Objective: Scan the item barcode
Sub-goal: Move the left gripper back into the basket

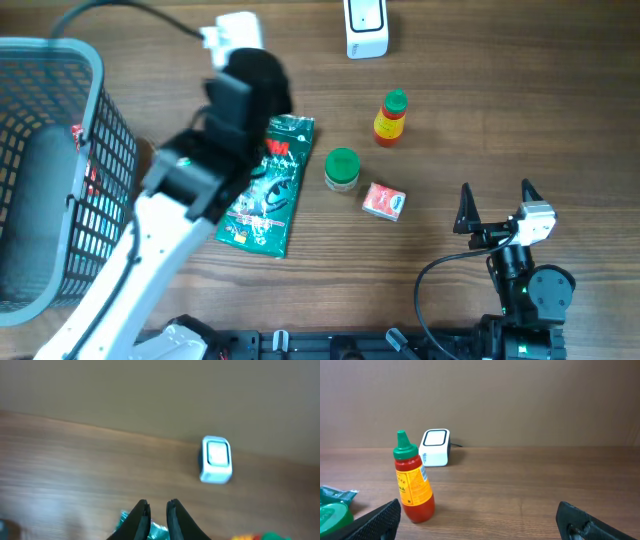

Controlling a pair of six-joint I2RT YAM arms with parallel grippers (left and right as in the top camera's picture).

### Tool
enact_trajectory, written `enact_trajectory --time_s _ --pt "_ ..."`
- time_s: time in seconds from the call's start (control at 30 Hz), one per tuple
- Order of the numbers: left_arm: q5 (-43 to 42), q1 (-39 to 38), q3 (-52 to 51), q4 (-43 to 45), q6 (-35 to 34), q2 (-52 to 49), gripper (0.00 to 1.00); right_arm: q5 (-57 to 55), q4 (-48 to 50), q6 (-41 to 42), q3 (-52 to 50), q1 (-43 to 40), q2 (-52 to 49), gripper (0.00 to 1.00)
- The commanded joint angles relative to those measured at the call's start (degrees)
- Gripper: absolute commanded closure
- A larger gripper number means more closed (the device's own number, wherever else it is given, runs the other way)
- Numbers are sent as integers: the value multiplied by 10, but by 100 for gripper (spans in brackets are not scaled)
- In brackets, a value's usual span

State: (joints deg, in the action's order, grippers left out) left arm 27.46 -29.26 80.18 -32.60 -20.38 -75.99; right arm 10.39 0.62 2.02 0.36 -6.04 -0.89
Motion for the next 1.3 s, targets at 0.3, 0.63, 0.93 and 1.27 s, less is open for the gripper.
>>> enact_trajectory --time_s 0.3,0.63,0.93,1.27 --pt "7 320 1 -29 -3 106 22 -5 1 -5 -1 2 3 0" --pt "-131 576 1 -75 -108 44 0 -5 1 -5 0 2 3 0" --pt "-246 717 1 -172 -303 -126 0 -5 1 -5 0 2 3 0" --pt "-247 737 0 -226 -511 -238 0 -5 1 -5 -1 2 3 0"
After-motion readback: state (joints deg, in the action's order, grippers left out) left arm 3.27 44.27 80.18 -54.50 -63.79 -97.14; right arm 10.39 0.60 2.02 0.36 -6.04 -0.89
